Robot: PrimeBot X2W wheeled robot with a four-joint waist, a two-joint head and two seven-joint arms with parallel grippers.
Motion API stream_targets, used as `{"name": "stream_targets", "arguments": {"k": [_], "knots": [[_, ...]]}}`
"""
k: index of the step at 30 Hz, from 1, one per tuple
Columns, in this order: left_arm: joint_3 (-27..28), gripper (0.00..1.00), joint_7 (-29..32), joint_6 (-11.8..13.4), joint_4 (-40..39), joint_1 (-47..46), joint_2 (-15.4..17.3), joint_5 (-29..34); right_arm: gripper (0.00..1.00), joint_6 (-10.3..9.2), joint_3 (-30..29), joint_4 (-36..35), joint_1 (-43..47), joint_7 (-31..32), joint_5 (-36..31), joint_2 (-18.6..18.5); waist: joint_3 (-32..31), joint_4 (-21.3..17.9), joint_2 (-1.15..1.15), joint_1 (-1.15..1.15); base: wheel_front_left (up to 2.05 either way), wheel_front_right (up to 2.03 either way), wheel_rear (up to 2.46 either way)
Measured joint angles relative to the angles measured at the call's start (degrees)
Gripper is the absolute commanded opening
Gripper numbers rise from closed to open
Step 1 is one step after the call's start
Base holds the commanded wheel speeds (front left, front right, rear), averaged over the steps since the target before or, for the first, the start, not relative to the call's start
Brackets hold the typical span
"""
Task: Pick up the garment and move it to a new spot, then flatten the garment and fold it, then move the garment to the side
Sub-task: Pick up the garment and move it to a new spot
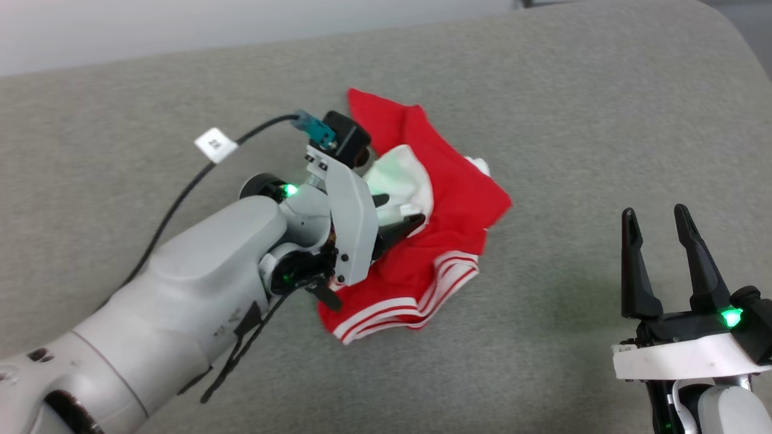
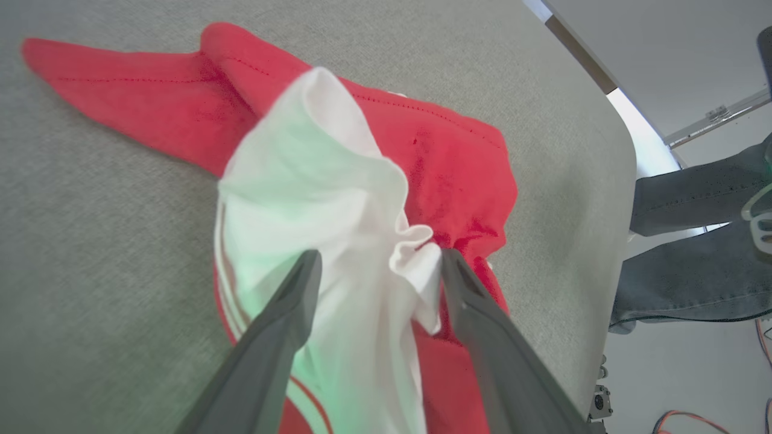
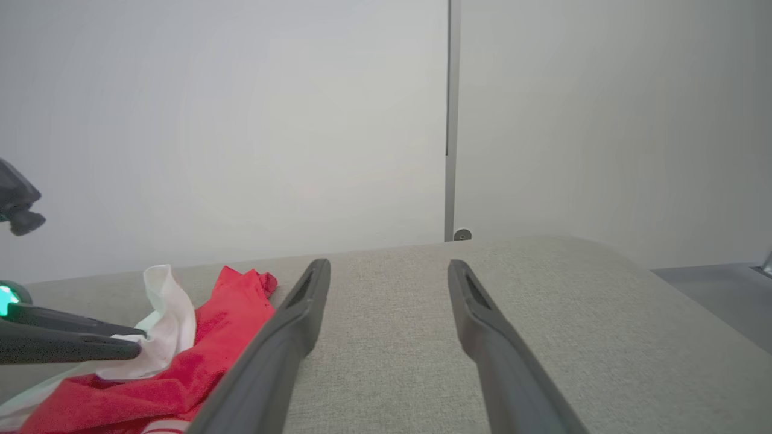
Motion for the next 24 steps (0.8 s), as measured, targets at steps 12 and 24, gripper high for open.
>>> {"name": "stream_targets", "arguments": {"k": [12, 24], "knots": [[2.36, 1.00, -12.91, 0.00, -3.35, 7.62, 4.22, -5.39, 1.00, 0.00, -0.38, 1.87, 2.43, 0.00, -4.06, -0.01, -3.55, 7.37, 0.00, 0.00, 0.00, 0.00, 0.00], [4.93, 1.00, -27.13, 0.00, -6.33, 20.96, 8.32, -9.20, 1.00, 0.00, -5.33, 2.08, 7.87, 0.00, -6.25, -0.31, -6.63, 13.78, 0.00, 0.00, 0.00, 0.00, 0.00]]}}
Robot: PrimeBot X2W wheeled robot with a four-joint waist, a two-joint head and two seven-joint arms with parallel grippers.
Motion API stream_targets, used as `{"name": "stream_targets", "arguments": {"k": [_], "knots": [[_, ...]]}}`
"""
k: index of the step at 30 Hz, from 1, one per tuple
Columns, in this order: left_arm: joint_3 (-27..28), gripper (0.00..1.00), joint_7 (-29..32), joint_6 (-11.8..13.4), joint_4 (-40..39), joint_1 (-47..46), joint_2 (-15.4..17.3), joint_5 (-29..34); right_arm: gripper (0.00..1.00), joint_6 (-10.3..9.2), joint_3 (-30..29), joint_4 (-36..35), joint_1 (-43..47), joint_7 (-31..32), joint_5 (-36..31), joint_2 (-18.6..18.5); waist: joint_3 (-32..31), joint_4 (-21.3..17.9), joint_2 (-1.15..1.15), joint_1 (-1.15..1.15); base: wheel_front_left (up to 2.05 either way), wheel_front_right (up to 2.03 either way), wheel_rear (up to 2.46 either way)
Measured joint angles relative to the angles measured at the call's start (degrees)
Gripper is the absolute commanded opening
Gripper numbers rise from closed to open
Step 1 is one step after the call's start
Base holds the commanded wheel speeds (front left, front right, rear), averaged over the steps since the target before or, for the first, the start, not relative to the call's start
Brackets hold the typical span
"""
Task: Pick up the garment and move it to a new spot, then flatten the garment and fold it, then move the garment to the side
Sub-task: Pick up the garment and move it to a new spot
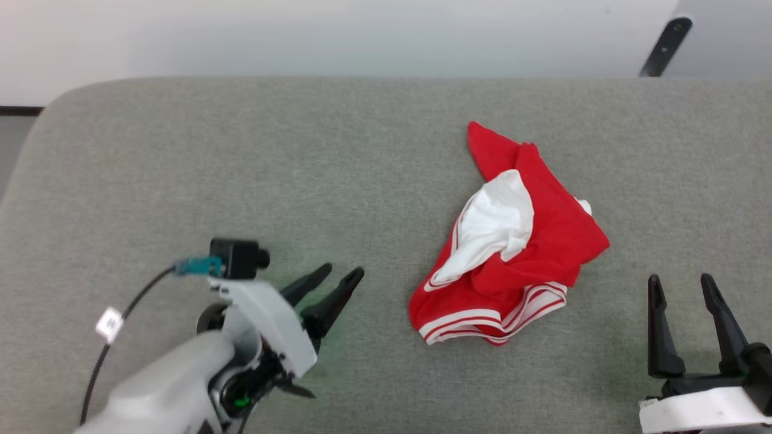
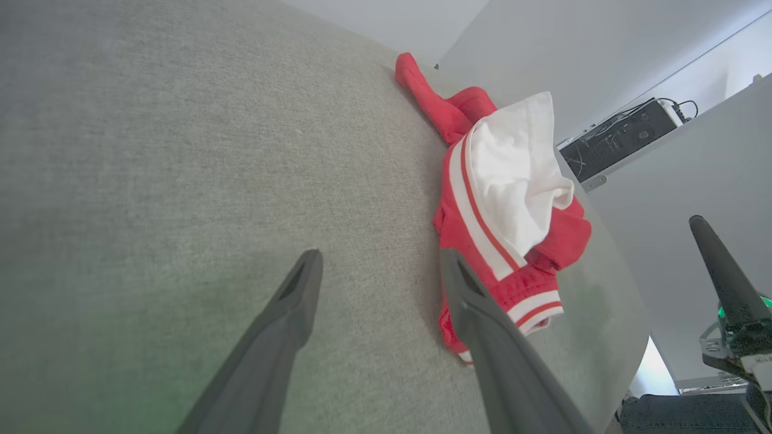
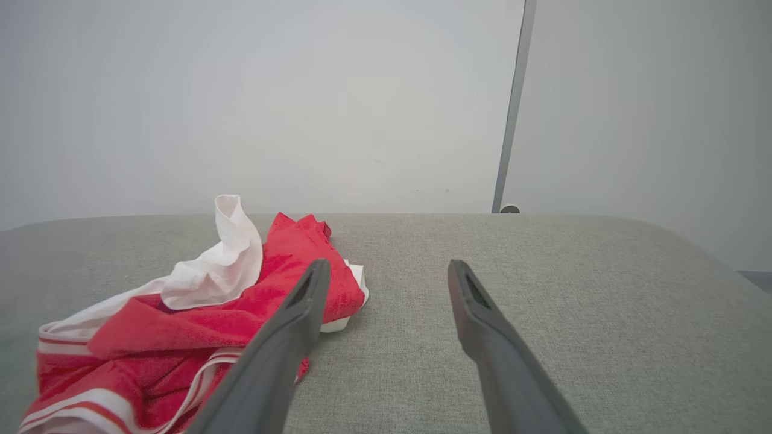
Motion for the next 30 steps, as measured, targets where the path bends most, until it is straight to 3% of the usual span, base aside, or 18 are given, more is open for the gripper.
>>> {"name": "stream_targets", "arguments": {"k": [10, 15, 21, 30], "knots": [[4.83, 1.00, -5.58, 0.56, -0.81, 11.06, 1.96, -0.04, 1.00, 0.00, -1.93, -0.32, 2.20, 0.37, -0.15, -0.64, -3.19, 2.10, 0.00, 0.00, 0.00, 0.00, 0.00], [12.36, 1.00, -5.79, 2.61, -2.61, 16.15, 2.43, 4.04, 1.00, 0.00, -3.46, -0.82, 3.01, 0.74, -0.12, -1.32, -3.89, 2.59, 0.00, 0.00, 0.00, 0.00, 0.00], [24.81, 1.00, -5.80, 6.43, -6.42, 23.64, 0.91, 14.99, 1.00, 0.00, -4.27, -0.92, 3.62, 1.13, 0.13, -1.53, -4.30, 2.51, 0.00, 0.00, 0.00, 0.00, 0.00], [43.06, 1.00, -5.83, 8.58, -12.66, 35.60, -6.82, 35.84, 1.00, 0.00, -4.61, 0.05, 3.56, 1.09, 1.44, -2.54, -4.61, 2.00, 0.00, 0.00, 0.00, 0.00, 0.00]]}}
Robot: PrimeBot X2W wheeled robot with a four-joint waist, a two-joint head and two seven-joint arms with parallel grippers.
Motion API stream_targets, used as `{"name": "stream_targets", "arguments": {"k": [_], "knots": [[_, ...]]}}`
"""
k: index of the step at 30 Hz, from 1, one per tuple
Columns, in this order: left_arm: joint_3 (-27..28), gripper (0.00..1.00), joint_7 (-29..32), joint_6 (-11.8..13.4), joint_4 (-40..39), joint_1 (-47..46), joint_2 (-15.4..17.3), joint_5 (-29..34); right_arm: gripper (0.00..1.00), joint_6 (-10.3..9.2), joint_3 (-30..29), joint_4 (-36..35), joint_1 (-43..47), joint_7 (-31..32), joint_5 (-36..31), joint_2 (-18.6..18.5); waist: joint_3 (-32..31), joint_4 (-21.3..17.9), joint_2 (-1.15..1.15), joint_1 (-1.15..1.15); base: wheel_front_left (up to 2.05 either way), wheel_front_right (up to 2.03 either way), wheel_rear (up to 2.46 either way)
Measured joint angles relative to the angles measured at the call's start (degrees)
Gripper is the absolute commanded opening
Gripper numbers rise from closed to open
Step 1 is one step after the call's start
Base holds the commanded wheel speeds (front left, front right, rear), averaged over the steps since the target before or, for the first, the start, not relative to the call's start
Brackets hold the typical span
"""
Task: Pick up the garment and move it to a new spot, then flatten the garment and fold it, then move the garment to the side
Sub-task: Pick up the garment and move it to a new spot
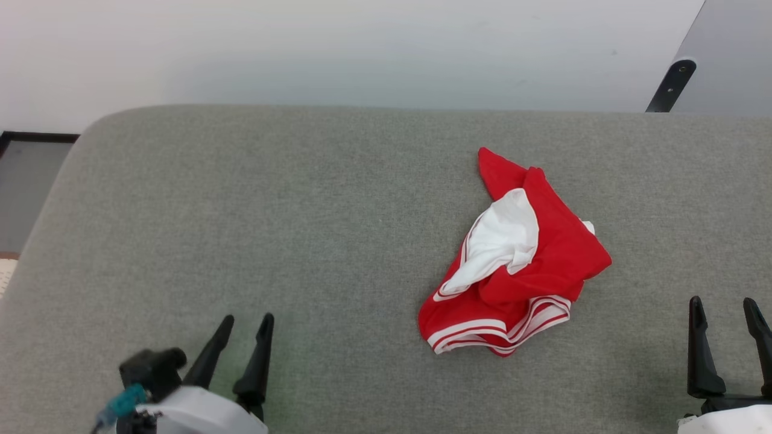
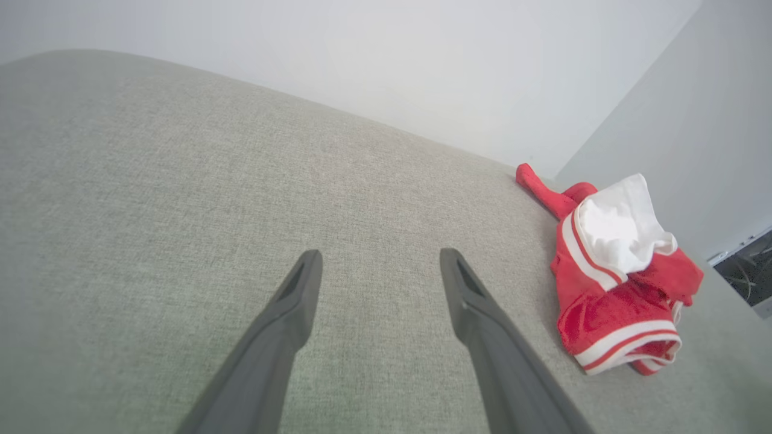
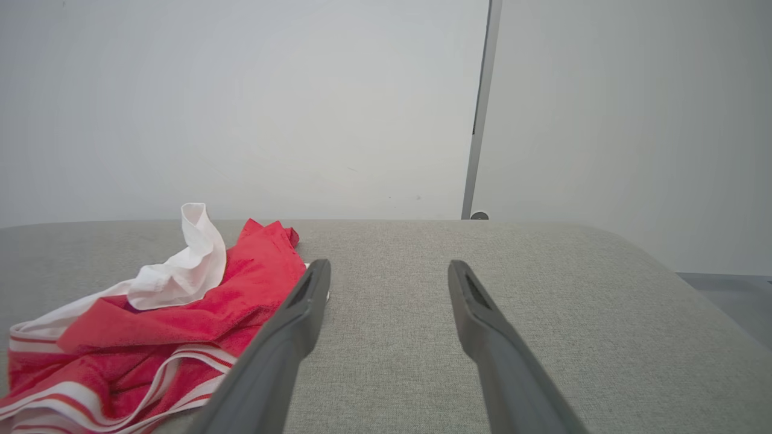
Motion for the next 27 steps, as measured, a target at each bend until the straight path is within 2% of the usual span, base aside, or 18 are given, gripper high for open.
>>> {"name": "stream_targets", "arguments": {"k": [5, 12, 19, 27], "knots": [[6.43, 1.00, 0.00, -0.69, -2.24, 4.58, -4.53, 12.30, 1.00, 0.00, -0.03, 0.35, -0.19, -0.23, 0.12, -0.33, -0.27, -0.15, 0.00, 0.00, 0.00, 0.00, 0.00], [14.60, 1.00, 0.00, -4.11, -5.17, 7.24, -10.14, 23.65, 1.00, 0.00, -0.01, -1.74, 0.02, 0.30, -1.83, 1.21, -0.61, 0.01, 0.00, 0.00, 0.00, 0.00, 0.00], [19.12, 1.00, 0.00, -6.65, -9.11, 8.42, -13.59, 31.70, 1.00, 0.00, -0.16, -4.91, 0.27, 1.87, -2.61, 2.26, -0.92, 0.21, 0.00, 0.00, 0.00, 0.00, 0.00], [20.59, 1.00, 0.00, -7.75, -10.55, 10.32, -16.45, 34.34, 1.00, 0.00, -0.48, -6.14, 1.60, 2.34, -3.01, 2.66, -1.04, 0.51, 0.00, 0.00, 0.00, 0.00, 0.00]]}}
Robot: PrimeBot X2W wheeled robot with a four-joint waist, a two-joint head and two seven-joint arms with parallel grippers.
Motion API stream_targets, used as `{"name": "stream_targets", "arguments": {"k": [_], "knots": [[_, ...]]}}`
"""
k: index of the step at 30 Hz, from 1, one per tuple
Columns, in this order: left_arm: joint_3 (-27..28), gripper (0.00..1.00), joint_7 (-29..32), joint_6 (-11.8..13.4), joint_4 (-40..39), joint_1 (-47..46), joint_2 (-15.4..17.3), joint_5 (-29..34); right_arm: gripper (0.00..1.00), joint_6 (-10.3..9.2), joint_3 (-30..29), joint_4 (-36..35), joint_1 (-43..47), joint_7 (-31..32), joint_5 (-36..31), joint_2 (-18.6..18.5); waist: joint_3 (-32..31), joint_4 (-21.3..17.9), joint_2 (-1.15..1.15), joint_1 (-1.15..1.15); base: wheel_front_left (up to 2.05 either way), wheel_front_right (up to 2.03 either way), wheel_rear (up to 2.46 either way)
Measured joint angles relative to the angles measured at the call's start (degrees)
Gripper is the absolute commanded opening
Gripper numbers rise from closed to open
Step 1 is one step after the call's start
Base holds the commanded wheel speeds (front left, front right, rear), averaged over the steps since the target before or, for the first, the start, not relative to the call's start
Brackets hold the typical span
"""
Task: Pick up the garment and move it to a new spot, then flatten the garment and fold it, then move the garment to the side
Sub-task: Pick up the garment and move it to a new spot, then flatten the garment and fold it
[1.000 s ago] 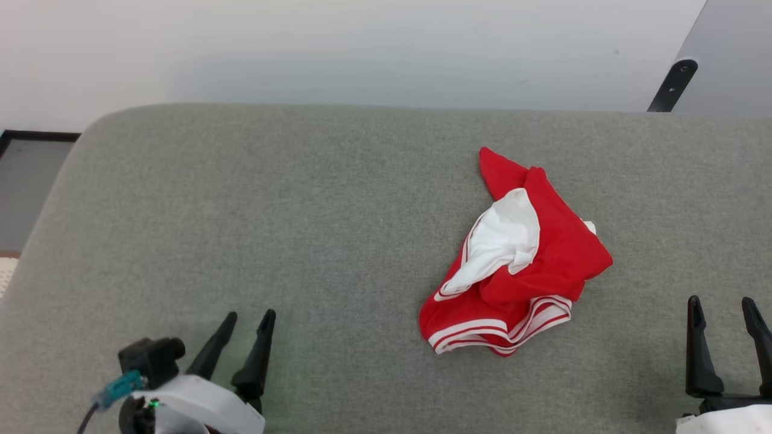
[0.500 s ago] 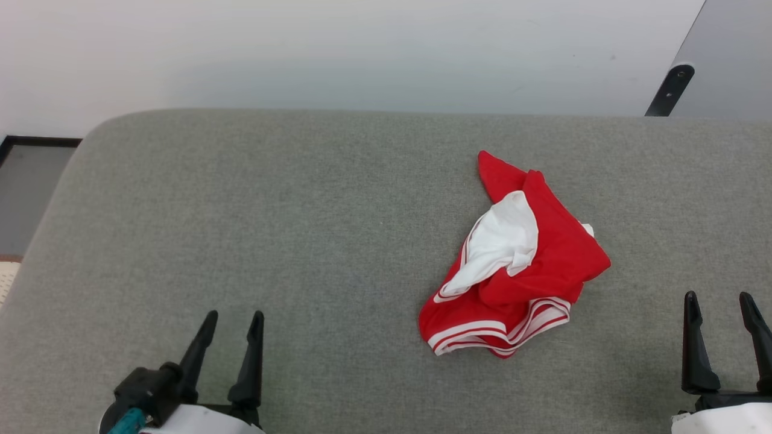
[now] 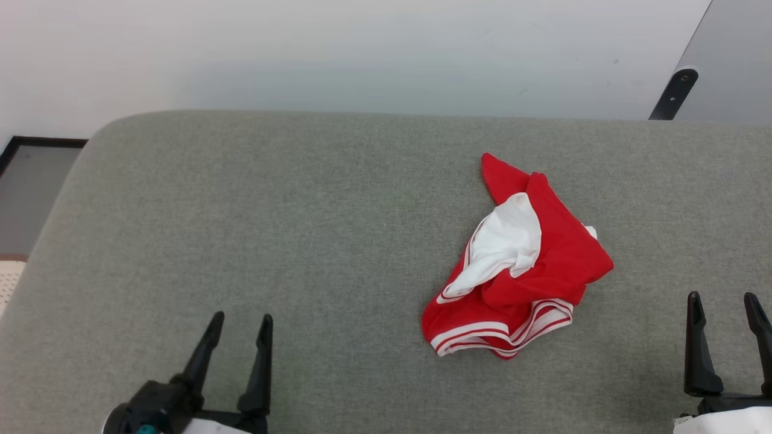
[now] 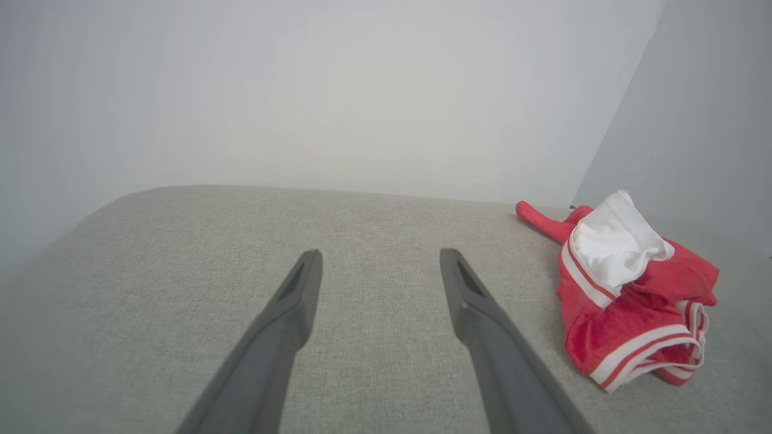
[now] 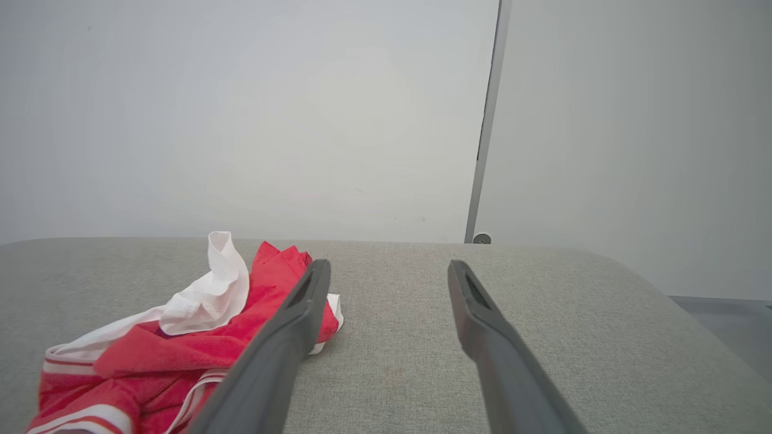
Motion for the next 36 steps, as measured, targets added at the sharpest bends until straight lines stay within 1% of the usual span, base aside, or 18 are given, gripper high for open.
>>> {"name": "stream_targets", "arguments": {"k": [7, 17, 20, 22, 24, 26, 30, 33, 36], "knots": [[0.55, 1.00, 0.00, -0.41, -0.08, 0.35, -0.90, 0.76, 1.00, 0.00, 0.08, 0.01, 0.50, -0.03, 0.63, 0.11, 0.04, 0.14, 0.00, 0.00, 0.00, 0.00, 0.00], [0.25, 1.00, 0.00, -0.58, -0.15, 0.38, -1.14, 0.92, 1.00, 0.00, 0.67, 0.29, 0.48, -0.31, 1.26, 0.13, 0.14, 0.08, 0.00, 0.00, 0.00, 0.00, 0.00], [-1.82, 1.00, 0.00, -0.59, -0.16, -0.35, 0.05, 0.74, 1.00, 0.00, 0.65, 0.41, 0.46, -0.54, 1.47, 0.13, 0.40, -0.03, 0.00, 0.00, 0.00, 0.00, 0.00], [-3.64, 1.00, 0.00, -0.59, 0.18, -2.98, 2.26, 0.08, 1.00, 0.00, 0.44, 0.54, 0.31, -0.71, 1.66, 0.14, 0.73, 0.01, 0.00, 0.00, 0.00, 0.00, 0.00], [-6.01, 1.00, 0.18, -0.59, 0.32, -7.71, 5.19, -1.15, 1.00, 0.00, 0.53, 0.90, -0.18, -1.12, 2.14, 0.15, 1.17, 0.00, 0.00, 0.00, 0.00, 0.00, 0.00], [-9.60, 1.00, 1.85, -0.59, 0.26, -13.56, 8.42, -2.44, 1.00, 0.00, 0.74, 1.44, -0.75, -1.65, 2.82, 0.15, 1.75, -0.06, 0.00, 0.00, 0.00, 0.00, 0.00], [-18.18, 1.00, 8.40, -0.60, 1.30, -27.38, 13.88, -7.86, 1.00, 0.00, 1.36, 2.71, -2.07, -2.35, 3.57, 0.15, 2.97, -0.38, 0.00, 0.00, 0.00, 0.00, 0.00], [-25.55, 1.00, 16.05, -0.68, 4.07, -37.34, 16.23, -13.41, 1.00, 0.00, 2.02, 3.85, -3.33, -2.85, 4.13, 0.15, 3.92, -0.94, 0.00, 0.00, 0.00, 0.00, 0.00], [-33.33, 1.00, 26.10, -0.76, 7.98, -44.89, 17.38, -21.06, 1.00, 0.00, 2.96, 5.13, -4.58, -3.12, 4.60, 0.18, 4.72, -1.86, 0.00, 0.00, 0.00, 0.00, 0.00]]}}
